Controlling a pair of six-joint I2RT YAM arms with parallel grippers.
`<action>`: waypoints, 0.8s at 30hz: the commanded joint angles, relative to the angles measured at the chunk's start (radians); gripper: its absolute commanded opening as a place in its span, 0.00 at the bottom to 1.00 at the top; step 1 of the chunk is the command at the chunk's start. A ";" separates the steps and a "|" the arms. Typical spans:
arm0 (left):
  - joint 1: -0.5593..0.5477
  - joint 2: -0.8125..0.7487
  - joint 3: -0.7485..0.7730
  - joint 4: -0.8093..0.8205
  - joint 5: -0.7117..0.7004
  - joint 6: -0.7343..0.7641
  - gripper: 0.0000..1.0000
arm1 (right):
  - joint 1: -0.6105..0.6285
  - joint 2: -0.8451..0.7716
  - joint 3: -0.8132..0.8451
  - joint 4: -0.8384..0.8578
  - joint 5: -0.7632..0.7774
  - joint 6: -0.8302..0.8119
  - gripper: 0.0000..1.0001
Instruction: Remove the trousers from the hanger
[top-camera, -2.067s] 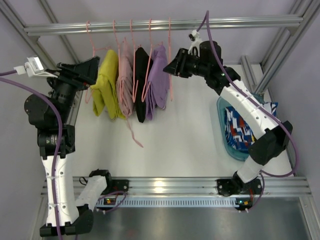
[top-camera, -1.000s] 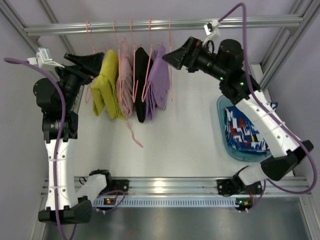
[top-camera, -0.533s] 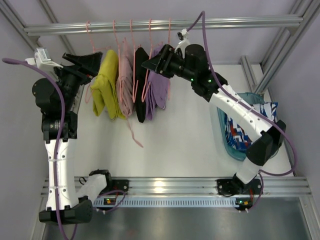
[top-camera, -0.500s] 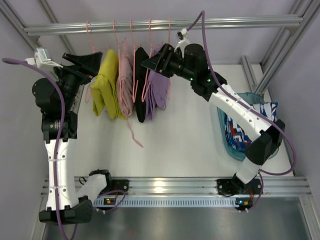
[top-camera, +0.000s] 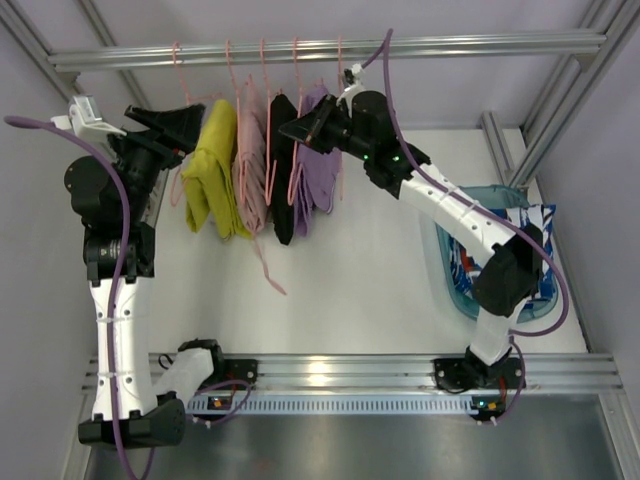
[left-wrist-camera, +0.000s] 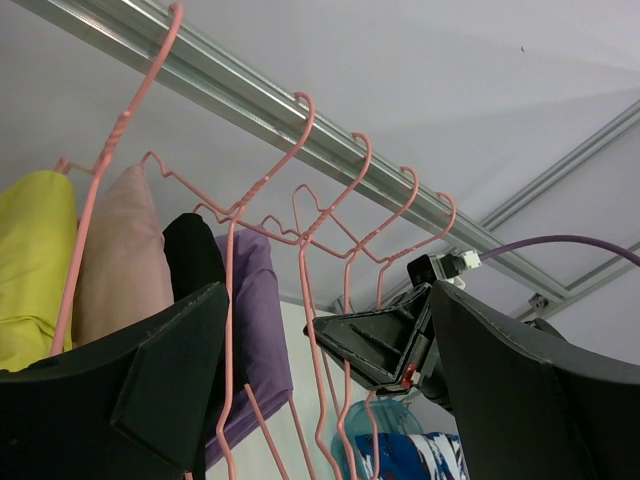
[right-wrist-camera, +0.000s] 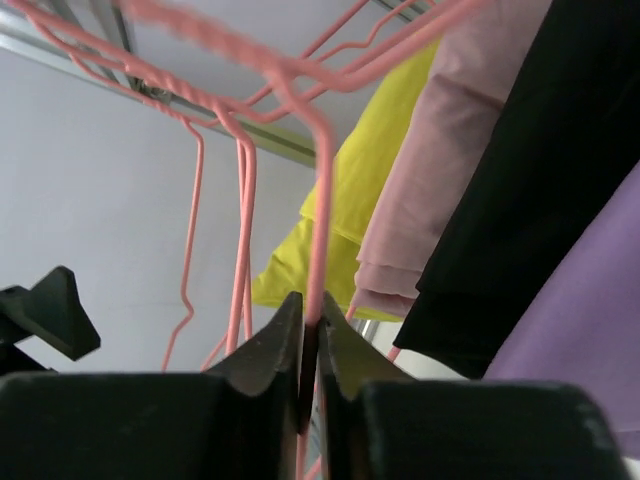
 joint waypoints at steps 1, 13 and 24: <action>0.008 0.005 -0.005 0.047 0.013 0.007 0.88 | -0.009 -0.014 0.037 0.134 -0.025 0.034 0.02; 0.008 -0.008 -0.038 0.047 0.024 0.022 0.88 | -0.014 -0.080 0.078 0.290 -0.112 0.040 0.00; 0.008 -0.006 -0.025 0.047 0.021 0.050 0.88 | -0.014 -0.154 0.071 0.347 -0.161 0.057 0.00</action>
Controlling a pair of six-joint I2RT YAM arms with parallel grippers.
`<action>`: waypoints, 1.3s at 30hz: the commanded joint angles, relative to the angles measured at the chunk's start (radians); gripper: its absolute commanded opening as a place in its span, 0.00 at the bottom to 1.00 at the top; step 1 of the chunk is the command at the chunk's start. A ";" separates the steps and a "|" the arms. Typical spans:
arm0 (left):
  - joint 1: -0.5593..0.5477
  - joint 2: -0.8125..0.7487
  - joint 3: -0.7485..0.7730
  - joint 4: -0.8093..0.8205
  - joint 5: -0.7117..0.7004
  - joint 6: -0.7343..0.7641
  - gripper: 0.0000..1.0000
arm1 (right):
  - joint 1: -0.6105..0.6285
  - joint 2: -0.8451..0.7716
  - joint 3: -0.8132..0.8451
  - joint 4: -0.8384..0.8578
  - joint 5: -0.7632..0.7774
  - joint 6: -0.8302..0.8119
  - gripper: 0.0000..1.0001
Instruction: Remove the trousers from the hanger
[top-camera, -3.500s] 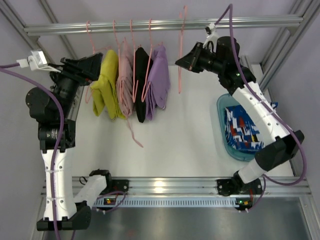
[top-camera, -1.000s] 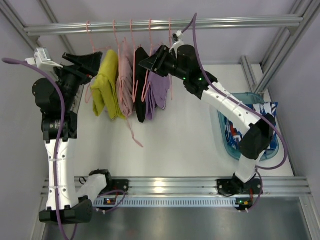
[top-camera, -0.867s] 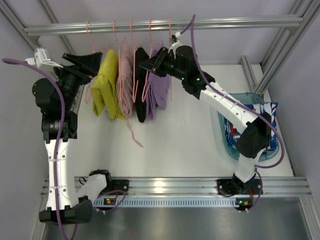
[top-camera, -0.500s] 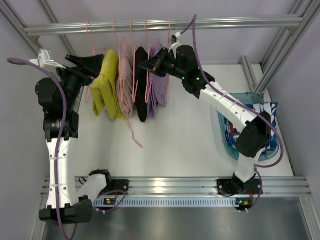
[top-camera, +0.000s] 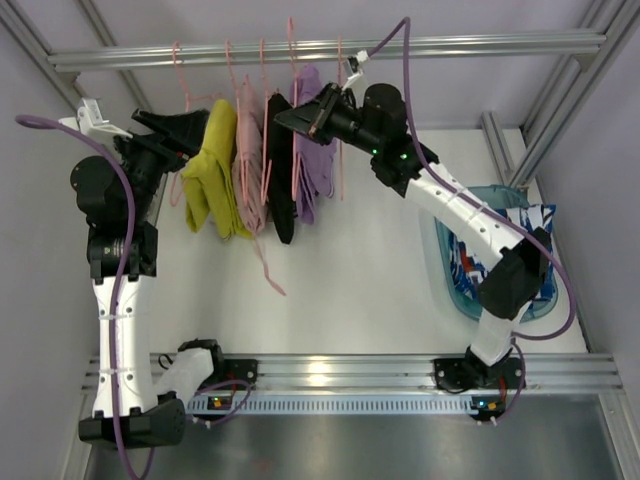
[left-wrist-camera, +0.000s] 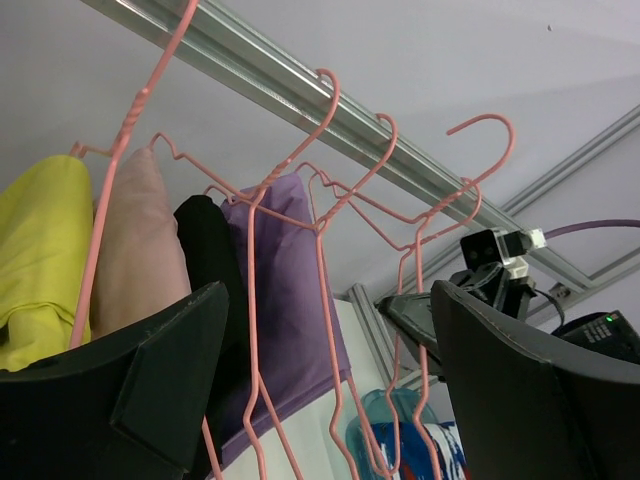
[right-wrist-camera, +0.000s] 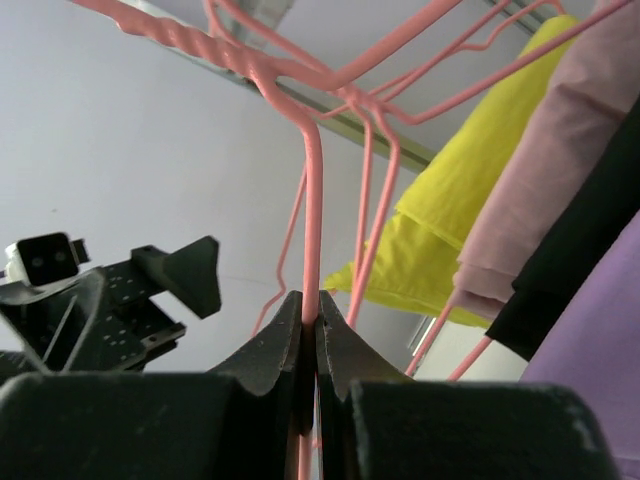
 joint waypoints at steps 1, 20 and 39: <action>0.007 -0.006 0.010 0.047 0.013 0.023 0.88 | -0.005 -0.139 0.043 0.250 -0.049 -0.023 0.00; 0.004 0.005 0.021 0.049 0.036 0.065 0.88 | 0.046 -0.498 -0.618 0.531 -0.525 -0.093 0.00; 0.004 0.013 0.007 0.049 0.056 0.103 0.87 | 0.048 -1.003 -0.761 -0.459 -0.710 -0.756 0.00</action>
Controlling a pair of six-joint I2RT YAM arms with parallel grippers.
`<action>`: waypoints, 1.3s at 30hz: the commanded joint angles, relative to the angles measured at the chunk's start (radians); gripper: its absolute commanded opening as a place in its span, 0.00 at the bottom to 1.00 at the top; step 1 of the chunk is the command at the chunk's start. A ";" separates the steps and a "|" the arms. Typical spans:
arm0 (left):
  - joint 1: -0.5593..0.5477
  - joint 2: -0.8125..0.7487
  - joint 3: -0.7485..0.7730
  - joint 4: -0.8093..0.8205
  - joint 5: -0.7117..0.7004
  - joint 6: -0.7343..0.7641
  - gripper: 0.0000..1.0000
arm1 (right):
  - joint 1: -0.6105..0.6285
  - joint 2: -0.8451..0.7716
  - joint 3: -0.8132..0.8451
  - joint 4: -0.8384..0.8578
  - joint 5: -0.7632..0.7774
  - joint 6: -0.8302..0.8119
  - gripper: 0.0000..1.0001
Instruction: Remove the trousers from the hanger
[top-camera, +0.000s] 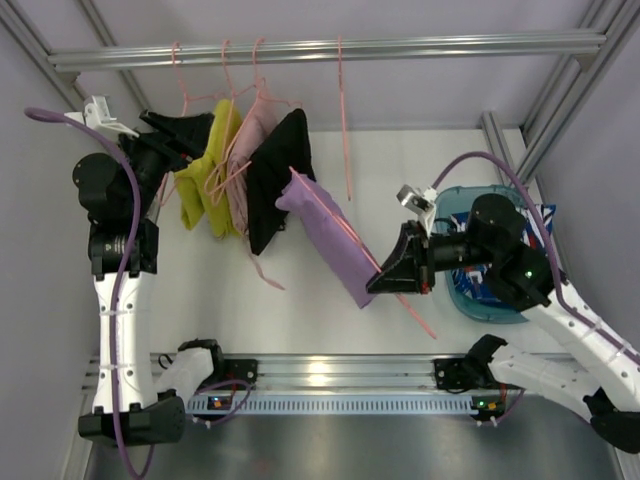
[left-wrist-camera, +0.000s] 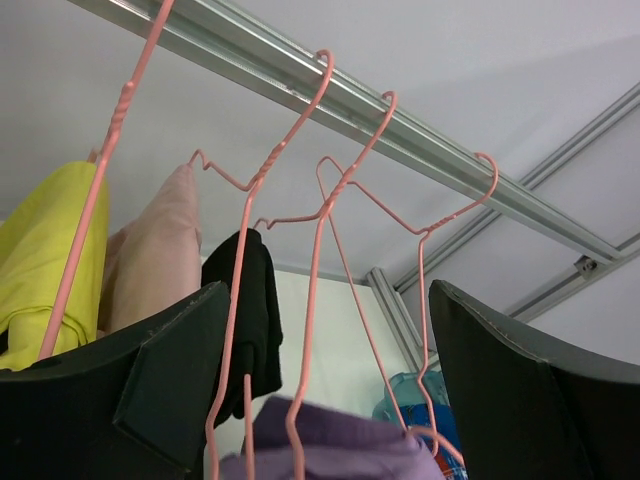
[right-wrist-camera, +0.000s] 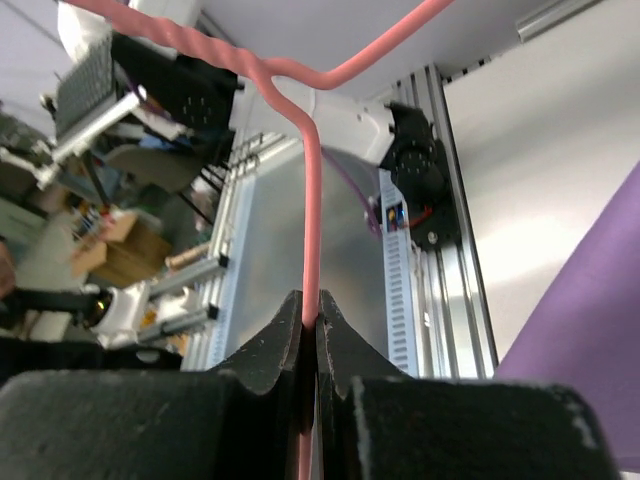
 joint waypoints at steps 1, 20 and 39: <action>0.004 -0.001 0.006 0.048 0.019 0.024 0.86 | 0.019 -0.091 0.046 -0.219 -0.067 -0.332 0.00; 0.000 0.033 0.022 0.048 0.023 0.061 0.86 | -0.347 -0.416 -0.031 -0.521 -0.034 -0.205 0.00; -0.042 0.121 0.151 0.062 0.029 0.113 0.85 | -0.614 -0.194 0.305 -0.642 0.325 -0.052 0.00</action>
